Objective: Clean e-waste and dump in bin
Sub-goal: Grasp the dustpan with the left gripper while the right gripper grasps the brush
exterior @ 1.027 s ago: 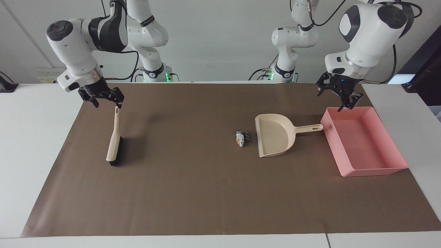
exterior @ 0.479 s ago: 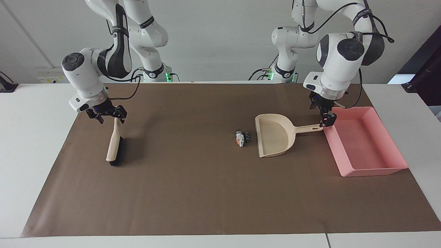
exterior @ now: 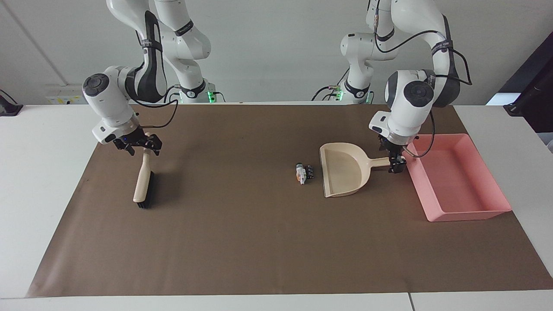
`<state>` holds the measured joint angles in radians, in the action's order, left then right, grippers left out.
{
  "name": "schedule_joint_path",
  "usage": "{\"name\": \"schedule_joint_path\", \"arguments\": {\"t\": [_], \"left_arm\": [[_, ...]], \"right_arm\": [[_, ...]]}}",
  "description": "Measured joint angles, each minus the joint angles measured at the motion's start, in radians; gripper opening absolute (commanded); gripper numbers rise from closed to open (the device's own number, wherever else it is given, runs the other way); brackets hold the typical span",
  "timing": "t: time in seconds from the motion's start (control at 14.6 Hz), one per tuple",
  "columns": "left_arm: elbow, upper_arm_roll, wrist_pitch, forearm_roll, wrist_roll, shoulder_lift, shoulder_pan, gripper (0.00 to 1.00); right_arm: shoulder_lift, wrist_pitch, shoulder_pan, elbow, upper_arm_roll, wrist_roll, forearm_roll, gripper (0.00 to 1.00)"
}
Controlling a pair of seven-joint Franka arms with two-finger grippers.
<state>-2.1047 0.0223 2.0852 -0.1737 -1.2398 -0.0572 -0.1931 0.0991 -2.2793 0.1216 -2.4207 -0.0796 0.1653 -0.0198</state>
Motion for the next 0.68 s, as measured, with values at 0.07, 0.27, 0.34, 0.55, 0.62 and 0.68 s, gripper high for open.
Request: {"name": "schedule_joint_path", "arguments": {"t": [0.07, 0.27, 0.34, 0.55, 0.62, 0.68], "left_arm": [[-0.017, 0.000, 0.019, -0.007, 0.003, 0.000, 0.000, 0.96], [-0.069, 0.000, 0.079, -0.020, 0.013, 0.000, 0.000, 0.96], [-0.083, 0.000, 0.103, -0.021, 0.021, 0.000, 0.000, 0.96], [-0.097, 0.000, 0.124, -0.022, 0.044, 0.000, -0.001, 0.96], [-0.102, 0.001, 0.124, -0.023, 0.047, 0.000, -0.003, 0.95], [-0.109, 0.001, 0.124, -0.023, 0.053, 0.001, -0.007, 0.95]], "right_arm": [[0.000, 0.000, 0.000, -0.003, 0.000, 0.016, 0.000, 0.93], [0.000, -0.004, 0.004, -0.008, 0.000, 0.044, 0.001, 0.85], [0.000, -0.006, 0.005, -0.008, 0.000, 0.046, 0.001, 0.80], [0.000, -0.008, 0.005, -0.009, 0.000, 0.046, 0.001, 0.64], [0.000, -0.008, 0.005, -0.009, 0.000, 0.046, 0.001, 0.57], [0.000, -0.008, 0.005, -0.009, 0.000, 0.046, 0.001, 0.43]]}}
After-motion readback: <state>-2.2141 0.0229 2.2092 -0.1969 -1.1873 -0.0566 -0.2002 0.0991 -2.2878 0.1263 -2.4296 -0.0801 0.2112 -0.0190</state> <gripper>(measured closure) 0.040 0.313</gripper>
